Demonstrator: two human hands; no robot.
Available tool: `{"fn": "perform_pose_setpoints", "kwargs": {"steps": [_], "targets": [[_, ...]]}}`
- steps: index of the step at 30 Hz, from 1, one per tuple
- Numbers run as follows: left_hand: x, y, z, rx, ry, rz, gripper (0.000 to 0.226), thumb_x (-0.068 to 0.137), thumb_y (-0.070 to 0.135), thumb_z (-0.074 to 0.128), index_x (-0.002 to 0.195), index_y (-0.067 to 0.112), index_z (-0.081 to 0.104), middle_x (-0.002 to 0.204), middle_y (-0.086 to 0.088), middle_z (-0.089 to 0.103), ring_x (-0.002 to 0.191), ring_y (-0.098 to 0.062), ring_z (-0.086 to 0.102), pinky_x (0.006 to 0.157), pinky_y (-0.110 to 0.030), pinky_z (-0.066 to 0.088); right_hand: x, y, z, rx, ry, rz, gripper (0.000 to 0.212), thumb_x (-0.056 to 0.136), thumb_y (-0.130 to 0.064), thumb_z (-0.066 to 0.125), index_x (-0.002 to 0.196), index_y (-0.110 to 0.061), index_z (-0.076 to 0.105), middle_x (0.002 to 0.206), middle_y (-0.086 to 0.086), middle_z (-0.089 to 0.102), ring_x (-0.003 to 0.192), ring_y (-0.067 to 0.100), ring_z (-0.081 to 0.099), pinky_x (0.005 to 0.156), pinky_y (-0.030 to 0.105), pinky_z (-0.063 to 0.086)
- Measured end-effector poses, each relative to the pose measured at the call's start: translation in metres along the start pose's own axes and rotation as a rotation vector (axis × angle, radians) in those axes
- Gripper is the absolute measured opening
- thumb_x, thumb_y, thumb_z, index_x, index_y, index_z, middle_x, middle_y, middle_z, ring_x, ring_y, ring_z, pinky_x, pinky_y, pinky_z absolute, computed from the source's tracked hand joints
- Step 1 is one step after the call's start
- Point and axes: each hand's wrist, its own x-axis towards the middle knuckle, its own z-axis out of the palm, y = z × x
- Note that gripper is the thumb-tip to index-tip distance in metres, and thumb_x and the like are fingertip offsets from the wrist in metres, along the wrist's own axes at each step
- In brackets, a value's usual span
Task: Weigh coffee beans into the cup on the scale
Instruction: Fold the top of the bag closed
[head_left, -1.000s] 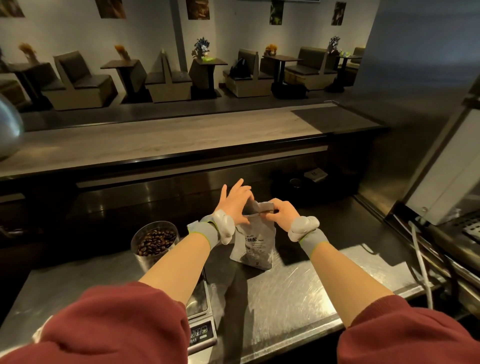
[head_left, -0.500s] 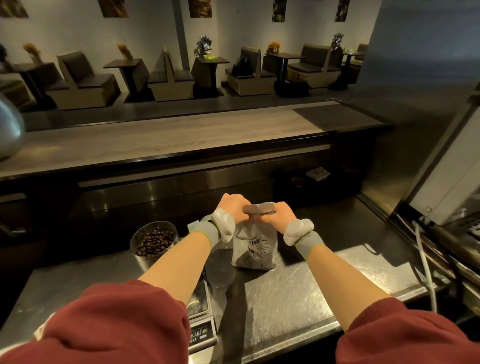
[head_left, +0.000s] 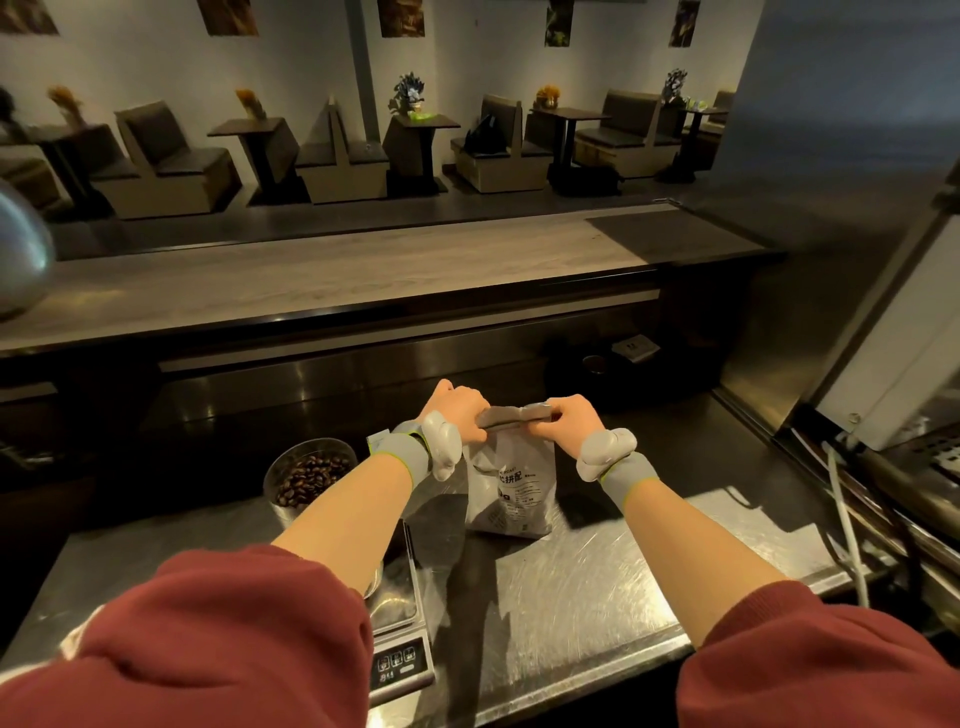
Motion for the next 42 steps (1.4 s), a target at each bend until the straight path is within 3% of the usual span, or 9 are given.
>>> {"fn": "perform_pose_setpoints", "kwargs": {"steps": [5,8,11,22,27,30,33,39,42], "targets": [[-0.005,0.007,0.001,-0.022,0.042,-0.019,0.033,0.084,0.015,0.047,0.053,0.018,0.036,0.082,-0.016,0.062,0.088,-0.03,0.057,0.088,-0.032,0.032,0.001,-0.003,-0.002,-0.096,-0.013,0.002,0.027,0.088,-0.011,0.064,0.114,-0.006,0.07,0.107,0.017,0.07,0.104,0.028,0.065,0.092,0.036,0.052],[-0.005,0.005,0.002,-0.041,0.024,-0.01,0.012,0.086,0.016,0.047,0.079,0.012,0.056,0.095,-0.012,0.067,0.092,-0.028,0.059,0.086,-0.032,0.034,-0.001,0.0,-0.002,-0.064,-0.015,-0.01,0.028,0.089,-0.01,0.064,0.117,-0.009,0.068,0.11,0.015,0.07,0.106,0.026,0.064,0.089,0.029,0.049],[-0.008,-0.001,0.0,-0.017,-0.035,-0.029,0.019,0.084,0.022,0.051,0.095,0.009,0.059,0.098,-0.011,0.067,0.091,-0.028,0.061,0.087,-0.036,0.04,-0.002,0.001,-0.004,-0.069,-0.035,-0.019,0.029,0.089,-0.012,0.063,0.117,-0.008,0.068,0.112,0.014,0.07,0.108,0.025,0.063,0.092,0.03,0.048],[-0.011,0.001,0.001,-0.189,-0.013,-0.115,0.017,0.084,0.011,0.051,0.092,0.003,0.063,0.096,-0.018,0.068,0.084,-0.03,0.062,0.078,-0.036,0.049,-0.004,0.0,-0.007,-0.022,-0.03,0.023,0.024,0.086,-0.011,0.066,0.1,0.008,0.069,0.092,0.025,0.066,0.091,0.034,0.063,0.089,0.042,0.051],[-0.01,0.0,0.0,-0.184,-0.014,-0.05,0.02,0.085,0.013,0.05,0.098,0.005,0.063,0.101,-0.015,0.068,0.095,-0.031,0.061,0.088,-0.038,0.046,-0.008,0.004,-0.001,0.088,-0.085,0.001,0.012,0.083,-0.007,0.067,0.09,0.004,0.069,0.074,0.004,0.061,0.072,0.012,0.055,0.069,0.023,0.047],[-0.009,-0.005,-0.002,-0.128,-0.066,-0.043,0.026,0.083,0.021,0.059,0.105,0.007,0.057,0.109,-0.013,0.063,0.098,-0.03,0.059,0.089,-0.039,0.047,-0.007,0.001,0.003,0.153,-0.079,-0.01,0.012,0.084,-0.009,0.069,0.095,-0.009,0.074,0.072,-0.009,0.064,0.071,0.0,0.058,0.056,0.005,0.046],[-0.008,-0.006,-0.001,-0.09,-0.055,-0.043,0.035,0.081,0.022,0.062,0.111,0.006,0.053,0.116,-0.011,0.056,0.1,-0.031,0.057,0.089,-0.038,0.047,-0.005,-0.002,0.001,0.167,-0.071,-0.012,0.016,0.084,-0.008,0.068,0.082,-0.024,0.071,0.071,-0.012,0.064,0.071,-0.001,0.059,0.053,0.001,0.044],[-0.007,-0.004,0.001,-0.152,-0.048,-0.072,0.02,0.085,0.009,0.049,0.099,0.006,0.063,0.1,-0.015,0.068,0.092,-0.03,0.063,0.083,-0.036,0.049,0.0,-0.004,0.005,-0.008,-0.097,-0.013,0.024,0.083,-0.014,0.067,0.06,-0.017,0.06,0.062,-0.005,0.056,0.062,0.007,0.052,0.059,0.018,0.041],[-0.006,-0.002,0.001,-0.228,-0.027,-0.09,0.019,0.084,0.005,0.048,0.095,0.004,0.063,0.099,-0.017,0.067,0.091,-0.031,0.062,0.08,-0.035,0.048,0.001,-0.009,0.004,-0.107,-0.128,-0.034,0.022,0.088,-0.02,0.063,0.076,-0.002,0.07,0.075,0.011,0.066,0.073,0.023,0.062,0.075,0.037,0.051]]}}
